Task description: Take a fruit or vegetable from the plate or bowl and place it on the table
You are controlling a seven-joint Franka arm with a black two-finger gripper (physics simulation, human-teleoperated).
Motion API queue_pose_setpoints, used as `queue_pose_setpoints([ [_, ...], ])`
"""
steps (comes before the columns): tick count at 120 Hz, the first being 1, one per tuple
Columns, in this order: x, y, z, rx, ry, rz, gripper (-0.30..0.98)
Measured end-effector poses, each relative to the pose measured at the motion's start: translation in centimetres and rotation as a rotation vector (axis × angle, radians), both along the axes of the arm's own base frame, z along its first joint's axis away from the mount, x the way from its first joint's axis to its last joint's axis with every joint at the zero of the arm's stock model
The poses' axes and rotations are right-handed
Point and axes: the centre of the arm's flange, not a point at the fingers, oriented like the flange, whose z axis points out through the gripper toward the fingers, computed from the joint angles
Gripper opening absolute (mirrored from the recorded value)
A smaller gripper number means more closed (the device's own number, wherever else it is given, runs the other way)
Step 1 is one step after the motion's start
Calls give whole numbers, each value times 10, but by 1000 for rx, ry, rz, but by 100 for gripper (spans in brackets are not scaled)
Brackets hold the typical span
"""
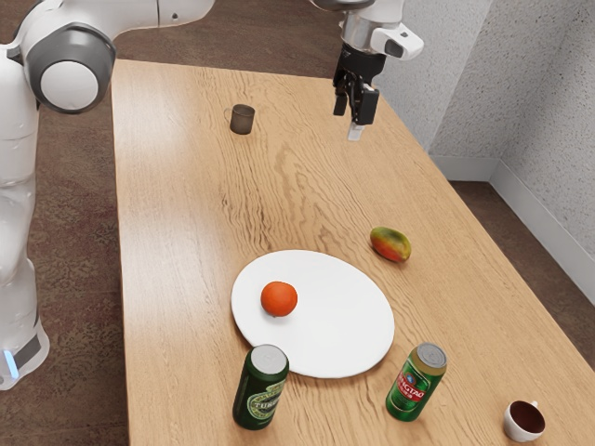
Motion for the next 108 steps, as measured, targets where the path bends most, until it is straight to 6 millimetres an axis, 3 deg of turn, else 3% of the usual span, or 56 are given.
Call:
queue_pose_setpoints([
  [25,1,0,0,0,1,-4,69],
  [28,-2,-1,15,2,-27,-5,69],
  [34,-19,-2,74,9,-125,-5,69],
  [39,-32,-4,98,9,-152,-6,69],
  [48,-42,-10,109,6,-142,-10,69],
  [59,-48,-16,98,-8,-80,0,69],
  [63,-62,-29,91,-19,-41,-9,69],
  [68,-107,-51,77,-23,26,-12,69],
  [75,-180,-140,43,2,79,-114,68],
  [82,-208,-188,18,4,92,-143,68],
  [87,-209,-208,7,-4,97,-133,68],
  [96,-198,-225,-6,-20,92,-84,69],
  [102,-169,-231,-8,-39,89,-45,69],
  [108,-122,-235,-4,-60,82,-8,69],
])
